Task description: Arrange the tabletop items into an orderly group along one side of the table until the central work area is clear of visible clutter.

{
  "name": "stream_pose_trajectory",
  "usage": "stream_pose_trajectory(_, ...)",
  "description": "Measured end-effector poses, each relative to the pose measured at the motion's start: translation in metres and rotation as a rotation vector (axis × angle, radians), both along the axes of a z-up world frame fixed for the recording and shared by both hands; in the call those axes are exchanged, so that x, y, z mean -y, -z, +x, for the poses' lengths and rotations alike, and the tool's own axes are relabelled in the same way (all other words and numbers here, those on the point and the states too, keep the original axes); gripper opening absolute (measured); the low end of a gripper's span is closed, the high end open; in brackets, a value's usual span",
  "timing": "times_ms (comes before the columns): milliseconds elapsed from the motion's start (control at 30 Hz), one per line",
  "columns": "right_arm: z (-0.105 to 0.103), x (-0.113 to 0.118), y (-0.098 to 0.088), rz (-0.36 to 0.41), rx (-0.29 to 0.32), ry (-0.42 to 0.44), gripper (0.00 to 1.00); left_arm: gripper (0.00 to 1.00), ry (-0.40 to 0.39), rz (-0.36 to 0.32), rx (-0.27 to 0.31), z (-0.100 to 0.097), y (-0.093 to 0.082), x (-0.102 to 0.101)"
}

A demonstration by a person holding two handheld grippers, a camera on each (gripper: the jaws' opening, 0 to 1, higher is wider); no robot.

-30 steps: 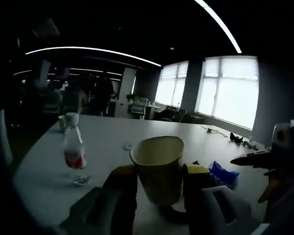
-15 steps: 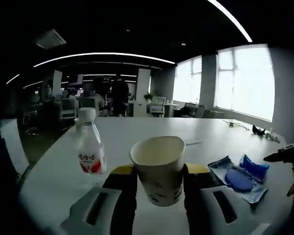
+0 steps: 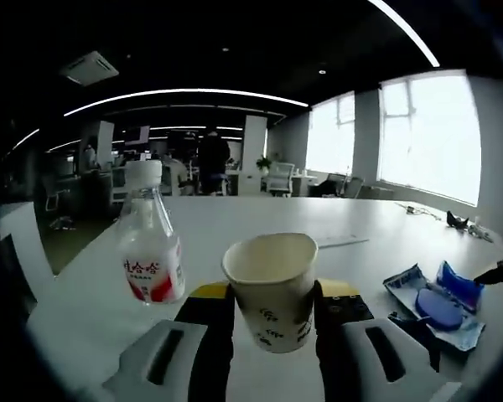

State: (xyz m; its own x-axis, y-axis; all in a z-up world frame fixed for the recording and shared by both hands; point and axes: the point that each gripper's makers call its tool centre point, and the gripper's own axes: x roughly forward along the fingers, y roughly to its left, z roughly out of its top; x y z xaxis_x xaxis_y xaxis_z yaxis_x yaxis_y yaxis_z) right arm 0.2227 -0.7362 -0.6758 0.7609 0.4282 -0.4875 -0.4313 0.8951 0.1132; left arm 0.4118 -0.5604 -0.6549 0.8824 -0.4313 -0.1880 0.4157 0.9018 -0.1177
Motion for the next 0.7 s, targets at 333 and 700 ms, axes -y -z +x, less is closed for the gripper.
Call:
stream_pose_trajectory(333,-0.004,-0.003,0.011,0.047,-0.039,0.03,0.88,0.36,-0.065,0.113,0.05,0.017,0.013,-0.003)
stream_pose_trajectory(700,-0.005,0.004,0.017,0.045,-0.056,0.051,0.89,0.36,-0.081,0.124,0.049,0.029,0.023,-0.005)
